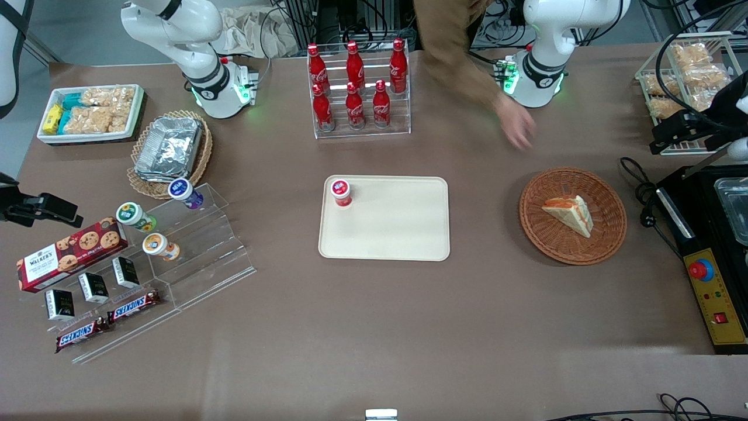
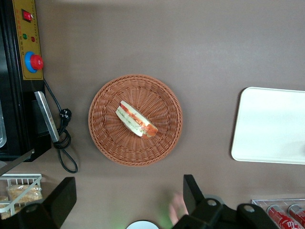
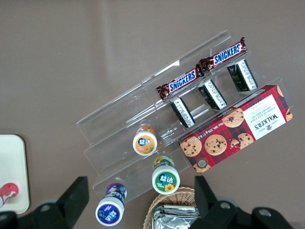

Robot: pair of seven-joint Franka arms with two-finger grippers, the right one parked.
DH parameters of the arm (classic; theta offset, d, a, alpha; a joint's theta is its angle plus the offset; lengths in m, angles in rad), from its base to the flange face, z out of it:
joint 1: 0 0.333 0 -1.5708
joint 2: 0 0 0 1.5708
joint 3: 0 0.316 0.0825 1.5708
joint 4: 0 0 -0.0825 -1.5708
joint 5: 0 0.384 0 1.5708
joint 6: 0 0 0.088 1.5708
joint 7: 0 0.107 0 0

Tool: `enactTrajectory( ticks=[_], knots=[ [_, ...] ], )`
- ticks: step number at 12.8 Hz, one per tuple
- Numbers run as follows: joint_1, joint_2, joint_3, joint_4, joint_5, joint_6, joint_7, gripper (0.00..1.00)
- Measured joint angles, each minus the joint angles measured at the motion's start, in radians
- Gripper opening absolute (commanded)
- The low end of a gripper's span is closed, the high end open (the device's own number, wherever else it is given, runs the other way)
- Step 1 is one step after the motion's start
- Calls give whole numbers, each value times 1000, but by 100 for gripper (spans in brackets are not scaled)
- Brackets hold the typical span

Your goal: Place sandwich from basket to tray

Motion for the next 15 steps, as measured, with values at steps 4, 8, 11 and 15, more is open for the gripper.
enactTrajectory(
  ticks=[4, 8, 11, 15],
  knots=[
    [0, 3, 0, 0, 1, -5, -2, 100],
    [1, 24, -16, -32, 1, 6, -292, 100],
    [1, 17, -54, -166, 2, 132, -516, 100],
    [8, -42, -60, -479, 4, 387, -609, 100]
  ],
)
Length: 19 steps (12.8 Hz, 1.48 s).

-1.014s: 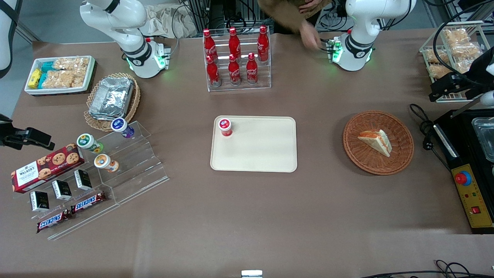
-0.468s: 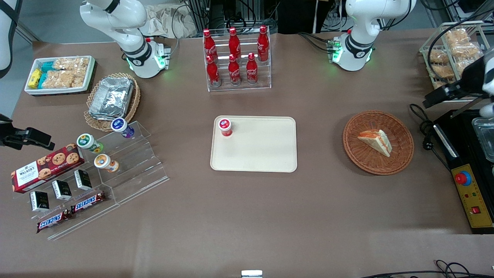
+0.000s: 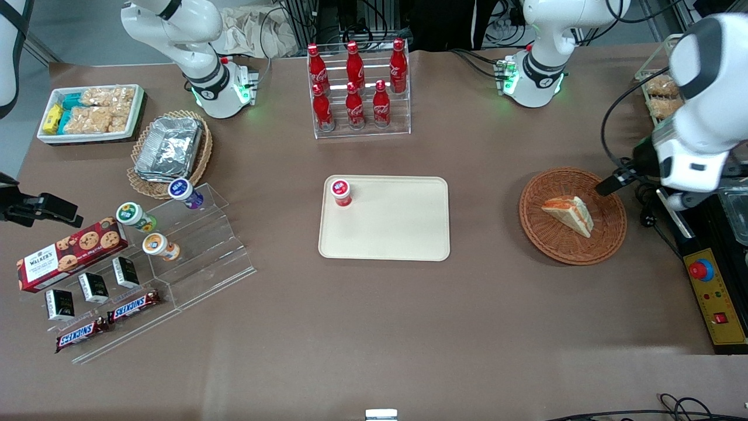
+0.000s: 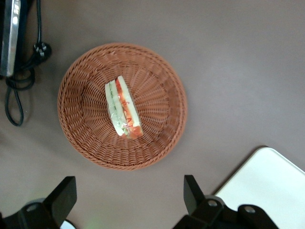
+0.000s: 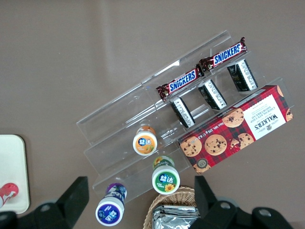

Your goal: Place sandwich from basket to tray

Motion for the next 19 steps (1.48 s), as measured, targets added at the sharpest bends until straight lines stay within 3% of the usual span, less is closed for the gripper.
enactTrajectory(
  ticks=[9, 15, 19],
  knots=[
    [60, -13, 1, -477, 31, 585, -23, 100],
    [91, 126, -3, -552, 31, 872, -92, 100],
    [91, 176, -7, -563, 31, 938, -106, 100]
  ],
)
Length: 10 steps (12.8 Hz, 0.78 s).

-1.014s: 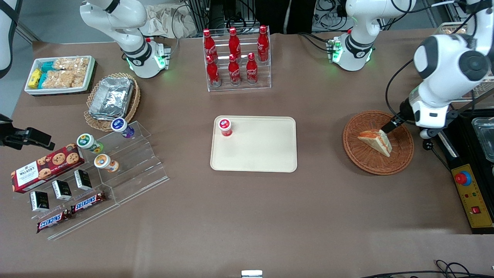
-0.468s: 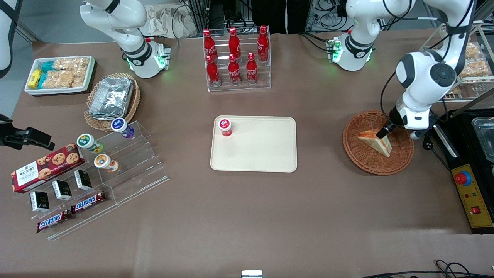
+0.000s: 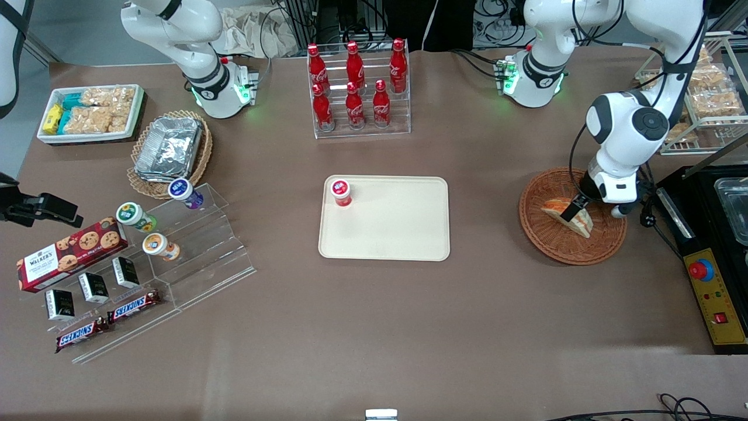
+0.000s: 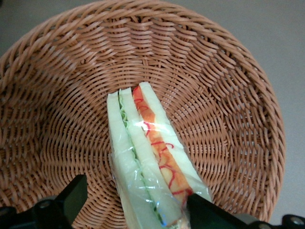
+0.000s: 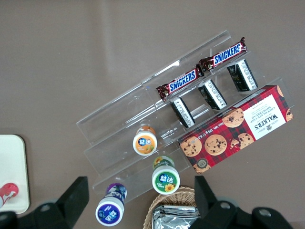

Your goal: Place sandwich from basket to tray

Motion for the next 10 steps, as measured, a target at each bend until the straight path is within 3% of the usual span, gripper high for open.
enactTrajectory(
  ticks=[7, 10],
  knots=[
    [-1, -6, -2, 10, 0, 4, -2, 100],
    [0, -100, -2, 80, 5, -221, -1, 100]
  ],
)
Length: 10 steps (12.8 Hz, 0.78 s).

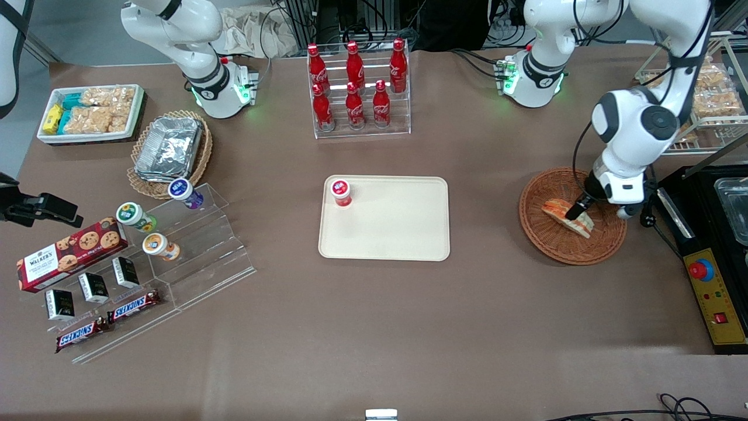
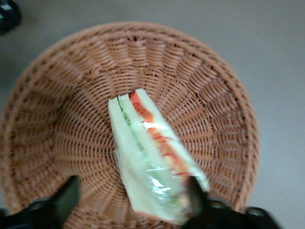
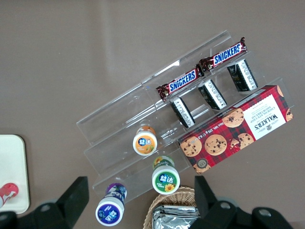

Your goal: Place sandwich from basket to tray

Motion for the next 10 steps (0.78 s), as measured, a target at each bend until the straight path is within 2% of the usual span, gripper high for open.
enactTrajectory(
  ticks=[4, 8, 10],
  knots=[
    [0, -157, 1, 121, 5, -361, 41, 100],
    [1, -218, 1, 438, 17, -840, 71, 100],
    [0, -221, 0, 565, 28, -986, 86, 100]
  ],
)
